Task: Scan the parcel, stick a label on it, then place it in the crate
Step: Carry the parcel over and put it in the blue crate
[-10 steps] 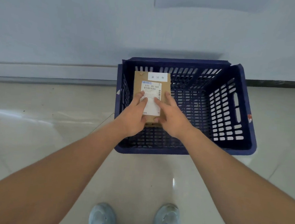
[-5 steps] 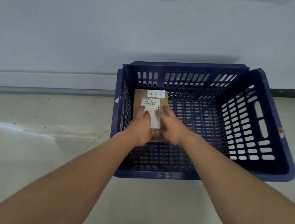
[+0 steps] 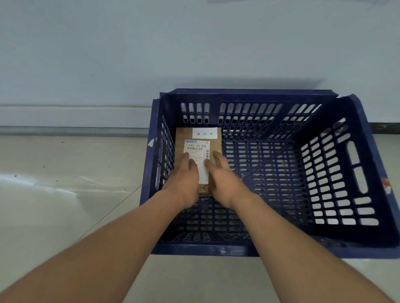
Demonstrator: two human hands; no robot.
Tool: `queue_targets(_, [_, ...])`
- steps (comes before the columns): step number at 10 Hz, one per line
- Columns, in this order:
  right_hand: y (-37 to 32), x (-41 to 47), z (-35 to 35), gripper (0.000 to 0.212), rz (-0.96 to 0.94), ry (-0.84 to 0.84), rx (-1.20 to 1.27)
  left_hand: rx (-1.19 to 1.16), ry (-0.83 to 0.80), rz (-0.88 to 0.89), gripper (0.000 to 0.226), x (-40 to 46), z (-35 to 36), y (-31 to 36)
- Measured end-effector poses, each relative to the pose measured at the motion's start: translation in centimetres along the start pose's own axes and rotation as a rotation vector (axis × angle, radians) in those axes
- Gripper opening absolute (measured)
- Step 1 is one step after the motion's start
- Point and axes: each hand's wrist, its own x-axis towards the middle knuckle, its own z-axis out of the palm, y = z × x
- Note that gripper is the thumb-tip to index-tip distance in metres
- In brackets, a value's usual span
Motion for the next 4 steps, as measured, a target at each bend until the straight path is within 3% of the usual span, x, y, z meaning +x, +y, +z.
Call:
queue_targets(2, [-0.8, -0.6, -0.7, 0.083, 0.071, -0.044, -0.043, 0.155, 0.053, -0.017, 0.066, 0.3, -1.3, 1.0])
queue_targets(4, [-4.9, -4.4, -4.9, 0.067, 0.22, 0.03, -0.101, 0.098, -0.043, 0.059, 0.055, -2.5, -5.9, 2.3])
